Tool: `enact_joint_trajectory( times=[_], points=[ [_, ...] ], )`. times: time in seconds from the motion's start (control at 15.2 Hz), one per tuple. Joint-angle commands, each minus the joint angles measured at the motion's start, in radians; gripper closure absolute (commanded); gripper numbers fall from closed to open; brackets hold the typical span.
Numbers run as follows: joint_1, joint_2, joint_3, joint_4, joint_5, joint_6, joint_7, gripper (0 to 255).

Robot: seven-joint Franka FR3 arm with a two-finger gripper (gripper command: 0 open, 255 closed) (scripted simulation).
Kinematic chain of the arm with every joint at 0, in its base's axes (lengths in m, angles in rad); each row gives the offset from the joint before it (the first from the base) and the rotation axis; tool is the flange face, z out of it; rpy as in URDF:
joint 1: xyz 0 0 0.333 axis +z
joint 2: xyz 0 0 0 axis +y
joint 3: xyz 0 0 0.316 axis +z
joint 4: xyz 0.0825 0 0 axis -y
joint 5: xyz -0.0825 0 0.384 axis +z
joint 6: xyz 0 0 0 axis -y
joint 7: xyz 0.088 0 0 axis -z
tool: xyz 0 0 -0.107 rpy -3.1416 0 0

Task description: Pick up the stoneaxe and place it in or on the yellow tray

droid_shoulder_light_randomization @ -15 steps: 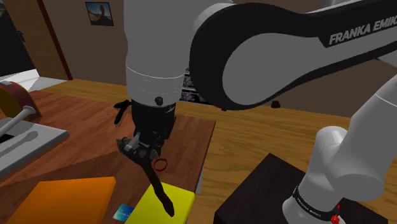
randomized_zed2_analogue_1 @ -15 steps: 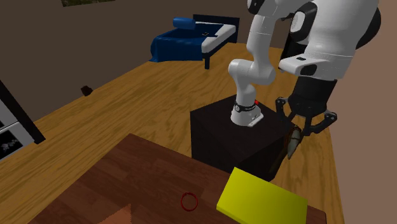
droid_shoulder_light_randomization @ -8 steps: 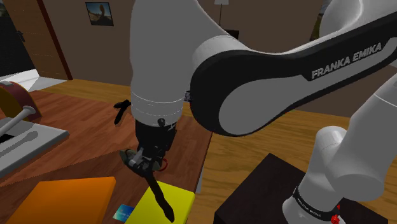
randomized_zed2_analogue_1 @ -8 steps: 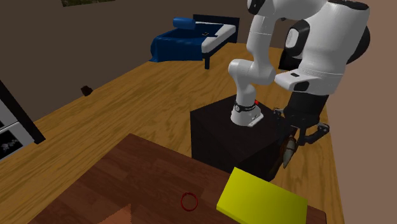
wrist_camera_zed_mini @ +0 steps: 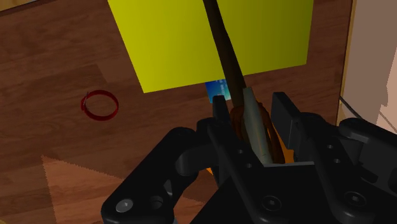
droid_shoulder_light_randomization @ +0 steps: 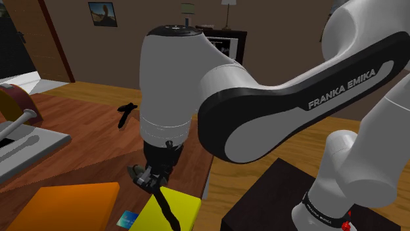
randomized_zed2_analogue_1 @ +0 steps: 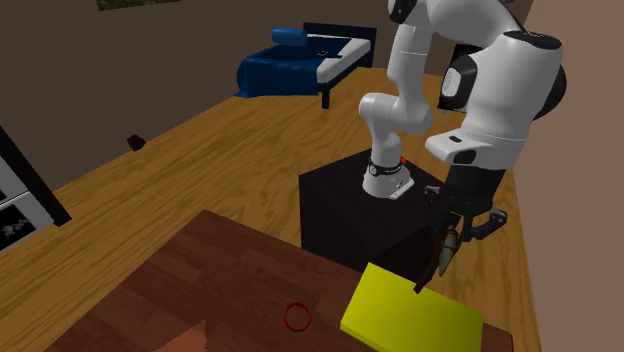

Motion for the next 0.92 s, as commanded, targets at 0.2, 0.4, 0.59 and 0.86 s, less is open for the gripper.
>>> enact_joint_trajectory(
  times=[0.2, 0.4, 0.59, 0.86],
  points=[
    [0.0, 0.003, 0.001, -0.002, -0.002, 0.005, 0.002, 255],
    [0.0, 0.003, 0.001, -0.002, -0.002, 0.005, 0.002, 0],
    [0.0, 0.003, 0.001, -0.002, -0.002, 0.005, 0.002, 0],
    [0.003, -0.029, -0.007, 0.035, 0.017, -0.06, -0.012, 0]
  ],
)
